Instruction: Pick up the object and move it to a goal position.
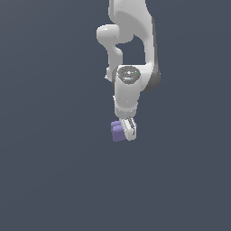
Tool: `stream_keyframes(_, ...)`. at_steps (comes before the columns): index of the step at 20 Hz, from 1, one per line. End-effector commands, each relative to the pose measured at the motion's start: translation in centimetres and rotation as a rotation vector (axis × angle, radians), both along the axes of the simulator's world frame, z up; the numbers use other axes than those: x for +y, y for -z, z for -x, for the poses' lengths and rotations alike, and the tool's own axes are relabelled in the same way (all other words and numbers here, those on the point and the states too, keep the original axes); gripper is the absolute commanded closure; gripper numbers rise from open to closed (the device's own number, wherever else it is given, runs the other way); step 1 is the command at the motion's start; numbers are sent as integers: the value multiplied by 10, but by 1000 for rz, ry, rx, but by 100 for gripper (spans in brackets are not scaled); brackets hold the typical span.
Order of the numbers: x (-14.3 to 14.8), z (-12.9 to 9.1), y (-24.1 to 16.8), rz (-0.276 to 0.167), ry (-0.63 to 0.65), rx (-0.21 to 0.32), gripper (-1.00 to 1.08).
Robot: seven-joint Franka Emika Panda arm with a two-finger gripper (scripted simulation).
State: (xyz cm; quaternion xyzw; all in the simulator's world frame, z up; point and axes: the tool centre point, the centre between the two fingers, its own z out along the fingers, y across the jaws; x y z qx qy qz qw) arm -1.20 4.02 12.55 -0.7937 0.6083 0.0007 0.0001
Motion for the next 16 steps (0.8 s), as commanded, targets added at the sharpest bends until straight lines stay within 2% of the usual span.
stream_keyframes(1,-8,5,-15,-1,1,-2,108)
stream_keyframes(7,-36,22,-63,-2,1,-1,108)
stream_keyframes(16,-90,56,-155,-2,2,-1,108)
